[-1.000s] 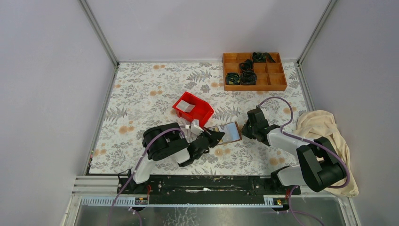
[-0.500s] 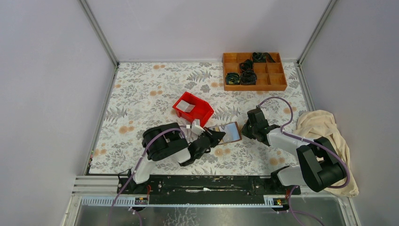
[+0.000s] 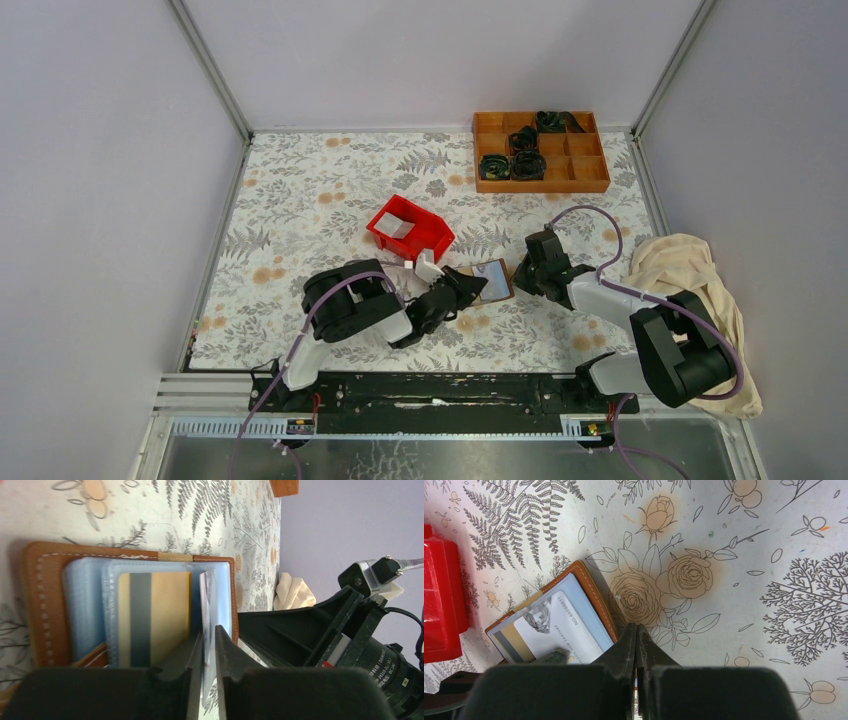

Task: Put the credit cards into the card holder
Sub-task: Insert the credit card into the card holder.

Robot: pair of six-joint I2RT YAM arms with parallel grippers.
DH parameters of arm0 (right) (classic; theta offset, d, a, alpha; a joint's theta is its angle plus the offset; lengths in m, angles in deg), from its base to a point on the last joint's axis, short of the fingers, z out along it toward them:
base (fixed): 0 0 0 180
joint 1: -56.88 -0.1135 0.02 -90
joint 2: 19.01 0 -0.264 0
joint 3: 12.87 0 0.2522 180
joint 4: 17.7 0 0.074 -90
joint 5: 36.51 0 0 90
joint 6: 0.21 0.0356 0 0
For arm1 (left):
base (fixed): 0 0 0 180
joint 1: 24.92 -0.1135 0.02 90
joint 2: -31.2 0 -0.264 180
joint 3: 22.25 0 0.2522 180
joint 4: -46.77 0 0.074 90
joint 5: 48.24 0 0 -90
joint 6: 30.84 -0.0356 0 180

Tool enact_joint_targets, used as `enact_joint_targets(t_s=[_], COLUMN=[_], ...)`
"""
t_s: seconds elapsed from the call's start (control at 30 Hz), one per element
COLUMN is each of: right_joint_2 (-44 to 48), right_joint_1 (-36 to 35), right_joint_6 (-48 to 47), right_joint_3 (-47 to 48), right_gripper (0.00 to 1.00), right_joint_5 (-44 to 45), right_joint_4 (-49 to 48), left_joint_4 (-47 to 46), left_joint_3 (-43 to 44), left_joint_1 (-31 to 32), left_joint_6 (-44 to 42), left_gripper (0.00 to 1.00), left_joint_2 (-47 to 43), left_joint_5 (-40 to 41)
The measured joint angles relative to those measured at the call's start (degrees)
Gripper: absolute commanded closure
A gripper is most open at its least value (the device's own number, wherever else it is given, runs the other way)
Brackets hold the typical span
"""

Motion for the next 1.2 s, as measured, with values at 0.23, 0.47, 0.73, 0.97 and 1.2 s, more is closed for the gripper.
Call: enact_joint_targets(t_s=[0.23,0.47,0.73,0.97,1.2], right_joint_2=[-0.1,-0.1,-0.3,-0.4,-0.5], right_joint_1=[0.0,0.0,-0.2,-0.3,-0.4], right_joint_6=[0.0,0.0,0.0,0.0,0.0], right_joint_3=[0.1,0.1,0.4,0.5,0.6], right_gripper=[1.00,1.00,1.00,1.00,1.00], right_joint_5=[0.0,0.0,0.0,0.0,-0.1], right_joint_4=[0.0,0.0,0.3,0.3,0.3], left_joint_4=[2.6,12.7,28.9,33.8,37.4], left_joint_3=[1.7,3.5,9.7,9.9,9.9], left_joint_1=[0.0,0.2,0.5,0.7,1.0], left_joint_6=[-1.3,-4.2,-10.0,-13.0,-16.4], left_gripper=[0.50,0.34,0.30,0.16,0.13], left_joint_2=[-1.4,-5.9,-9.2,-11.5,-13.7], left_joint_5=[-1.7,-1.9,-1.7,-0.9,0.0])
